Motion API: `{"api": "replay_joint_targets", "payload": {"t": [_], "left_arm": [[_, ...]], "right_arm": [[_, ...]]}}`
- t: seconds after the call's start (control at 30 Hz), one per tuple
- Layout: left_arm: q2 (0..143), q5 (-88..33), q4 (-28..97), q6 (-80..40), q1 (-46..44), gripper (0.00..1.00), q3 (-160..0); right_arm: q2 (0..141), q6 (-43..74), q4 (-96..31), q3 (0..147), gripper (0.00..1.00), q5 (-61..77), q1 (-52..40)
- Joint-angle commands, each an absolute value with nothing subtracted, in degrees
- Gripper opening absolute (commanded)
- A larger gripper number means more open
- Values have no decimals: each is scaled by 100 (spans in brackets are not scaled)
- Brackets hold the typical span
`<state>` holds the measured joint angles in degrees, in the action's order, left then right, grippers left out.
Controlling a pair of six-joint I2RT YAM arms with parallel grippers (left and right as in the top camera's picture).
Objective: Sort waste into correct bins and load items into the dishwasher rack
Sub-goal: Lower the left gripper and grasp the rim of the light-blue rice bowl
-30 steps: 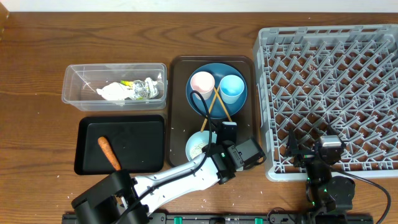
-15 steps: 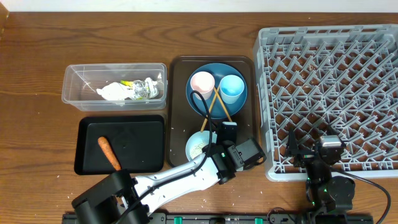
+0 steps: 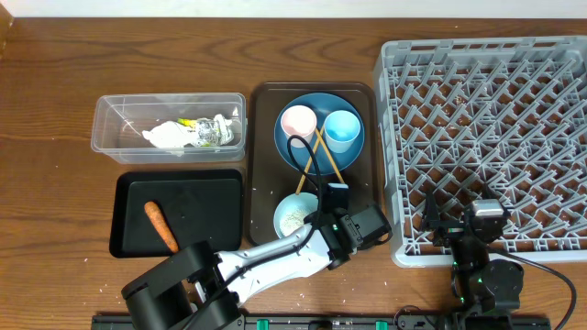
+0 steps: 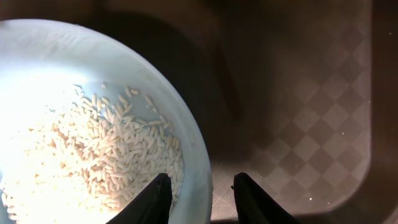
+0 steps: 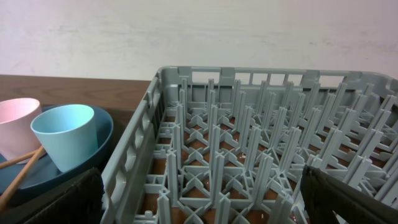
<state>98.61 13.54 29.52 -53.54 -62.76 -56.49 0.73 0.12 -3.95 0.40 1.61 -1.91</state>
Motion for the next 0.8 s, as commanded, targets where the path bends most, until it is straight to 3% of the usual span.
{"api": "replay_joint_targets", "payload": {"t": [0.0, 0.3, 0.5, 0.77], "left_arm": [[9867, 1466, 2971, -5299, -6296, 34, -5561], [9867, 1468, 2971, -5299, -6296, 28, -5561], [9867, 1466, 2989, -5299, -6296, 9, -5561], [9867, 1463, 3063, -5301, -6296, 6, -5561]], "right_arm": [[67, -73, -414, 32, 99, 152, -152], [67, -73, -414, 32, 99, 152, -152], [67, -73, -414, 32, 99, 152, -152], [67, -73, -414, 32, 99, 152, -152]]}}
